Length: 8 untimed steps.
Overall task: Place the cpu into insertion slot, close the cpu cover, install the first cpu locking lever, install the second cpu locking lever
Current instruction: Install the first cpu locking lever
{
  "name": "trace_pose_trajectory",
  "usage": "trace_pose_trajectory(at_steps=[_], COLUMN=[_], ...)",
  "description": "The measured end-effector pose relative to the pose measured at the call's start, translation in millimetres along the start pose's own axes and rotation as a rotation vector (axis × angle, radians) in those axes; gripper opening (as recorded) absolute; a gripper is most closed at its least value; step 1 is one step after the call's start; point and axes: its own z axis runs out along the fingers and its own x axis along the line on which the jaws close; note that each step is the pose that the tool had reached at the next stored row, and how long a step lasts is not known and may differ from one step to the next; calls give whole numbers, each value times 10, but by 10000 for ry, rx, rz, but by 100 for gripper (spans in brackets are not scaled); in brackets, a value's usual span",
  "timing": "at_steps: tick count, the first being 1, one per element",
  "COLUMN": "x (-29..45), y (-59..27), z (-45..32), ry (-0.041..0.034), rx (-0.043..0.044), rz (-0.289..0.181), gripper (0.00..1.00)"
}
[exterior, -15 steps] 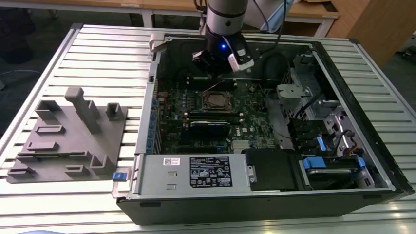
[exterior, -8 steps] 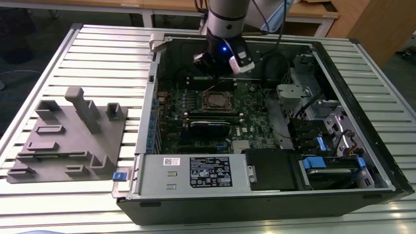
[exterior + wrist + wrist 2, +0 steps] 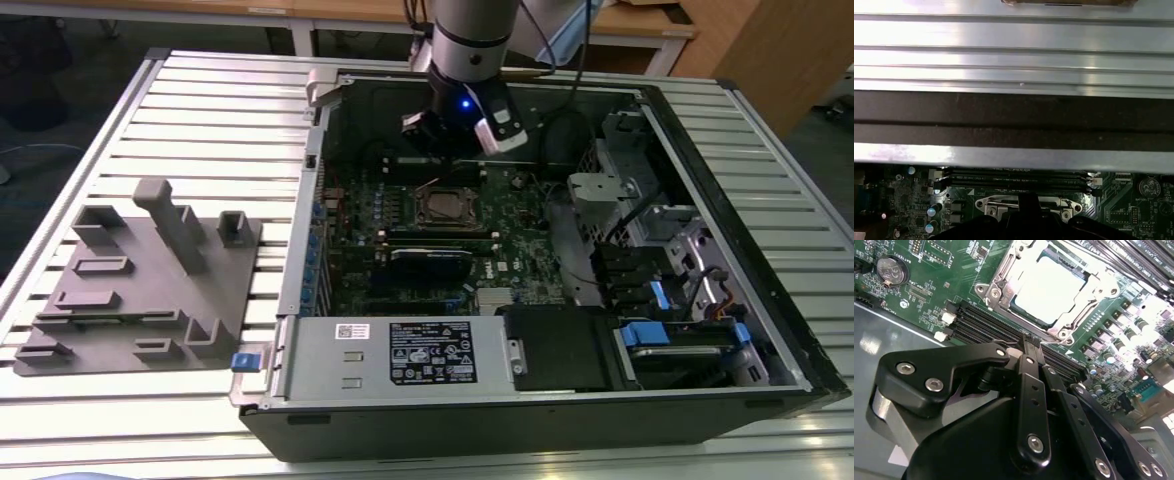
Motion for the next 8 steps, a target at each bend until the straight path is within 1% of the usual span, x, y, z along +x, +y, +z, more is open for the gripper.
trace_pose_trajectory(at_steps=[6, 8], x=[-2, -2], y=[0, -1], z=[2, 15], ry=[0, -2], rx=[1, -4], rz=[0, 0], gripper=[11, 11])
